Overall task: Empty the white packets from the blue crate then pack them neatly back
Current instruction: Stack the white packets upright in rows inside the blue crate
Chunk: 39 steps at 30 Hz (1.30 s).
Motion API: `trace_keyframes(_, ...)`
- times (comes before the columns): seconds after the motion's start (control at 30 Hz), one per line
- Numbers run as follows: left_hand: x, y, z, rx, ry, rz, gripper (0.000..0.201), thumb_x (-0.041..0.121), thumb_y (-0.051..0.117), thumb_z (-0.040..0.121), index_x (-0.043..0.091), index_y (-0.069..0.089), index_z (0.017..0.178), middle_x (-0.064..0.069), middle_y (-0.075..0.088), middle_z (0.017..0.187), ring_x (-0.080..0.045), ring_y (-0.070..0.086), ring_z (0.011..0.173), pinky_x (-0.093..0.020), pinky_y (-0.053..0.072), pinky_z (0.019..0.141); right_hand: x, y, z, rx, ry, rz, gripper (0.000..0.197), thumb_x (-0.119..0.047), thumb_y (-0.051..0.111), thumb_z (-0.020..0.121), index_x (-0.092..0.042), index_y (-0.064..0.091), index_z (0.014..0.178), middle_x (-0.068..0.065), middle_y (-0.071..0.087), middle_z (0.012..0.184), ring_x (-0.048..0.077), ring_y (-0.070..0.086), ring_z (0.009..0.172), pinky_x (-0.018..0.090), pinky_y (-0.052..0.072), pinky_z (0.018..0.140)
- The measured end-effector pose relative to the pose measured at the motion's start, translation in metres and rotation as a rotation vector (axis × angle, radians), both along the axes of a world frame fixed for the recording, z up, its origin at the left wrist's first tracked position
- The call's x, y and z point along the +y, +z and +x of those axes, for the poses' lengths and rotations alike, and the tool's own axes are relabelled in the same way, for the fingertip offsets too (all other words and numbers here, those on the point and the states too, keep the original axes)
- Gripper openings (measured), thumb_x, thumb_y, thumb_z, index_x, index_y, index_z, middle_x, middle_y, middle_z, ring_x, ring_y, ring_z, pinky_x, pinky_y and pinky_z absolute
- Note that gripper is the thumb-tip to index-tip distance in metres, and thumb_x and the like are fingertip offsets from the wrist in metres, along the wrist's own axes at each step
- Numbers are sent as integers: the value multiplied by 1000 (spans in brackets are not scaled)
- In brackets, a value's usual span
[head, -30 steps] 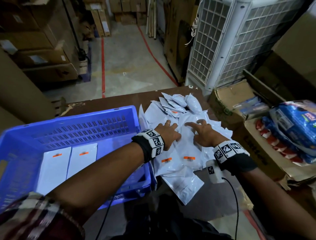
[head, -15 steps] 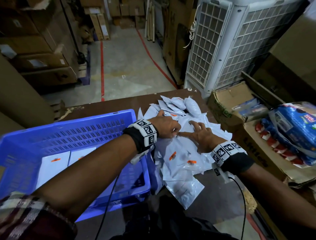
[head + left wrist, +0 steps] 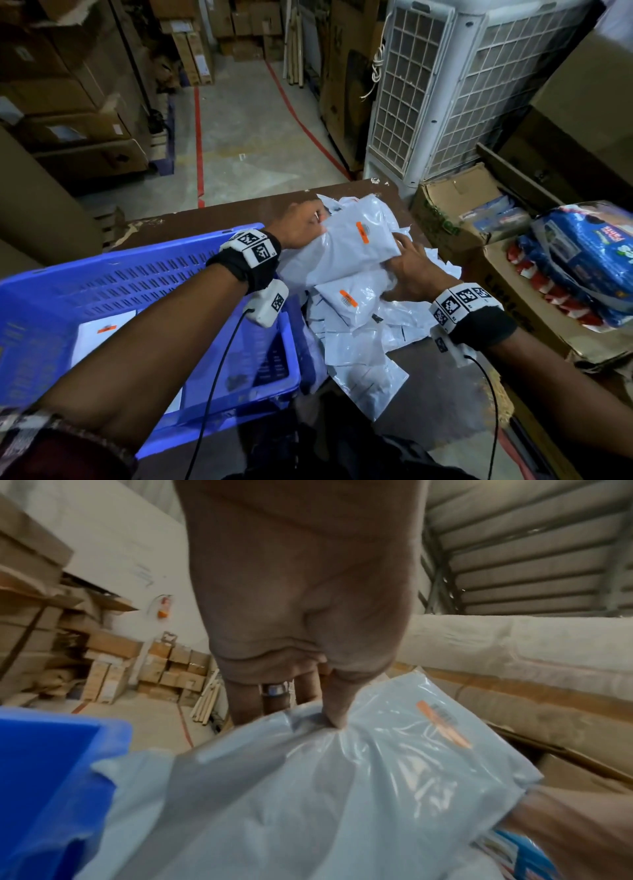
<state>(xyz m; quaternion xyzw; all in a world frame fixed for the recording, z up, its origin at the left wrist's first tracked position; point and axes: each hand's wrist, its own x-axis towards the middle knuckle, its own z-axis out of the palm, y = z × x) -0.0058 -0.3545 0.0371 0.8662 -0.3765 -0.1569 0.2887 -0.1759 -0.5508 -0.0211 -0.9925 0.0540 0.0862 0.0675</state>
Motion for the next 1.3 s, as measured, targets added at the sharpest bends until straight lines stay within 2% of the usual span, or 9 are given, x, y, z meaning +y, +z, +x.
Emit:
trace_keyframes(0.07,-1,3,2,46,111,-113,10,6,60,88,15,54,89,4,53,68,-18,48,69,-23,34,70,0,5,0,-30,28,-20,89,-54,80,65,-25,47,143,3,42,149,29,25,143,54,18,114)
trace_keyframes(0.17,-5,5,6,107,265,-245,12,10,60,87,17,52,91,-4,65,79,-21,57,77,-27,43,69,-6,9,-1,-53,21,5,80,-62,70,61,-26,56,130,-2,60,128,24,49,129,57,28,109)
trace_keyframes(0.3,-7,6,7,157,444,-311,20,13,56,84,21,48,100,-5,64,93,-26,62,90,-38,53,80,-17,13,-6,-159,-4,44,80,-66,64,64,-23,55,132,3,67,120,26,61,115,50,38,101)
trace_keyframes(0.43,-7,-5,3,232,471,-265,32,0,50,84,15,36,107,-10,54,93,-33,60,93,-38,47,72,-32,16,-9,-225,-108,100,83,-71,57,70,-23,47,138,10,70,113,32,66,101,41,49,88)
trace_keyframes(0.57,-6,-30,-6,305,488,-163,43,0,52,83,10,37,122,-23,53,121,-41,57,111,-49,53,87,-36,8,-8,-203,-237,187,89,-71,58,78,-19,36,147,17,70,106,35,67,90,33,49,73)
trace_keyframes(0.83,-8,-47,-28,251,358,109,52,12,55,91,10,31,137,-17,44,137,-35,50,122,-31,38,87,-13,-17,-8,-82,-346,188,79,-59,58,89,-22,27,151,14,63,122,33,60,110,41,50,90)
trace_keyframes(0.97,-16,-45,-39,160,305,287,77,40,63,90,17,21,149,-19,9,155,-42,25,140,-43,28,110,-7,-31,-9,-96,-343,210,76,-63,54,89,-29,25,151,12,59,126,31,59,107,44,50,92)
trace_keyframes(1.07,-24,-46,-46,111,204,346,92,52,67,84,28,11,153,-17,-19,158,-48,7,144,-52,23,115,-3,-35,-9,-100,-336,242,77,-64,53,89,-32,23,152,12,46,136,31,61,106,42,49,94)
trace_keyframes(1.3,-35,-55,-54,207,67,483,86,40,55,95,37,-6,156,-8,-26,160,-52,-7,145,-54,11,120,2,-43,-12,-173,-214,327,76,-54,58,91,-41,17,155,7,28,150,28,61,104,35,45,99)
